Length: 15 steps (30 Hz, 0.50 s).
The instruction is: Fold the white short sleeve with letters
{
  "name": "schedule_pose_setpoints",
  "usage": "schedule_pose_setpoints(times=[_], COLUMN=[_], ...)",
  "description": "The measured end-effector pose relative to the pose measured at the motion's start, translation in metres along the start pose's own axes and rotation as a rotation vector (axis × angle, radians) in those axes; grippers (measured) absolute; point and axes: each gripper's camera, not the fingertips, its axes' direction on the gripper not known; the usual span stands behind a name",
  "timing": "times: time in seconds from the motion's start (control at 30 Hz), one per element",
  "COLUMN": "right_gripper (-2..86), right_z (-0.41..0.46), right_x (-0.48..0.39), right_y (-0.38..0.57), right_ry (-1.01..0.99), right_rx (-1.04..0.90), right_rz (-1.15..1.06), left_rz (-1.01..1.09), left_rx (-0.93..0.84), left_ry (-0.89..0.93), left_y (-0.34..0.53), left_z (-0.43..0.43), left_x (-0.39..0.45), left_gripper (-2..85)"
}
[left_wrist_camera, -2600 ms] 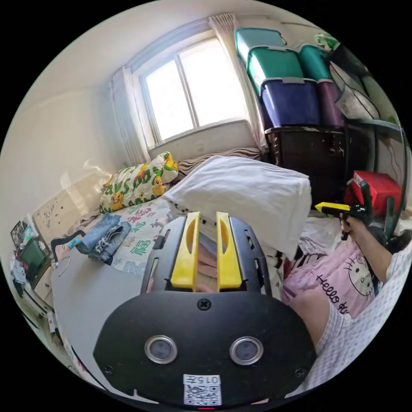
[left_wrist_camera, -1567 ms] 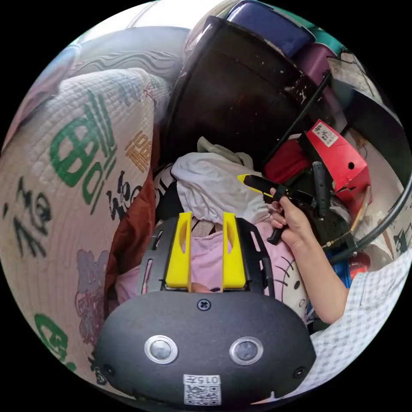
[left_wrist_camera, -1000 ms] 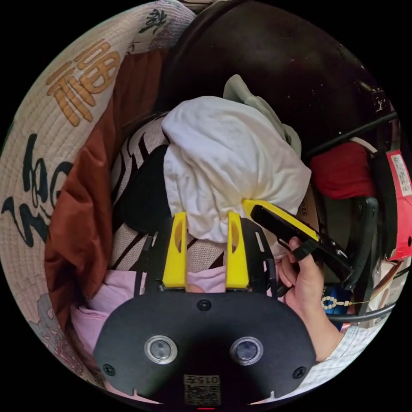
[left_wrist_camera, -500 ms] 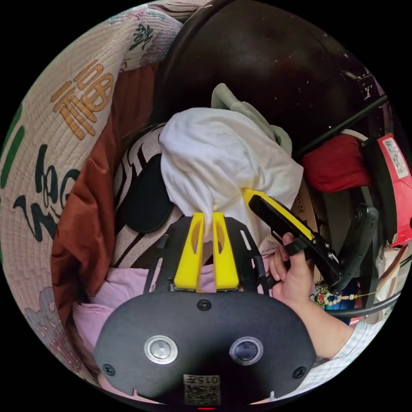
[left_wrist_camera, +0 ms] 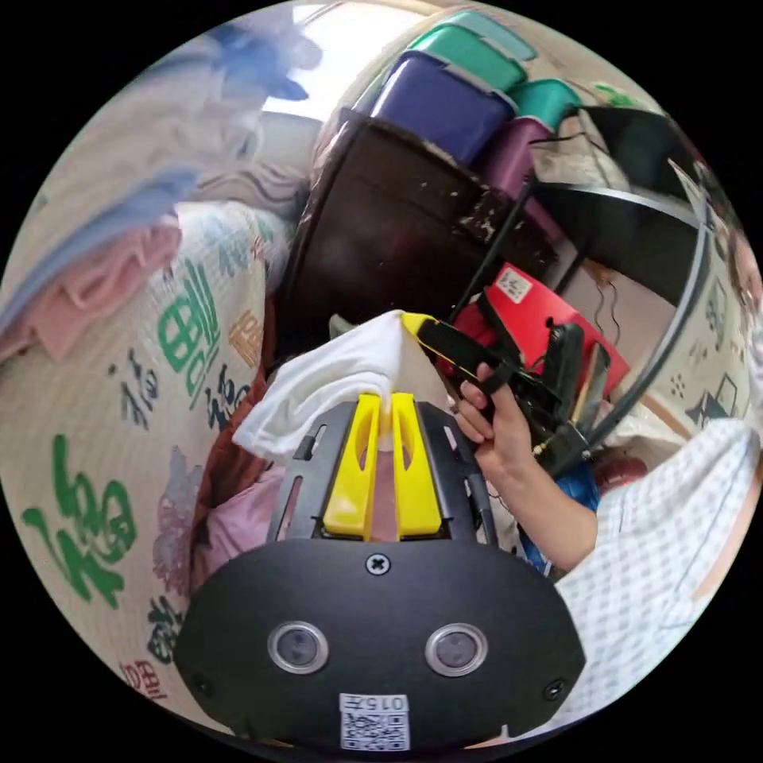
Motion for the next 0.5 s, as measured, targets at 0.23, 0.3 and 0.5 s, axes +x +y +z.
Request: schedule_pose_setpoints(times=[0.23,0.3,0.5], right_gripper=[-0.9,-0.9,-0.9], right_z=[-0.095,-0.115,-0.165], right_x=[-0.097,-0.118,-0.188], right_y=[0.047,0.060,0.102], right_ry=[-0.388,-0.480,-0.736], right_rx=[0.068,0.062,0.043], right_rz=[-0.171,-0.213,-0.350], left_rz=[0.161,0.188,0.203], left_rx=[0.158,0.190,0.235], left_ry=[-0.097,-0.168,-0.340], left_y=[0.047,0.069,0.122], left_z=[-0.145,-0.198,-0.316], left_x=[0.087,0.112,0.171], left_gripper=[2.9,4.6,5.4])
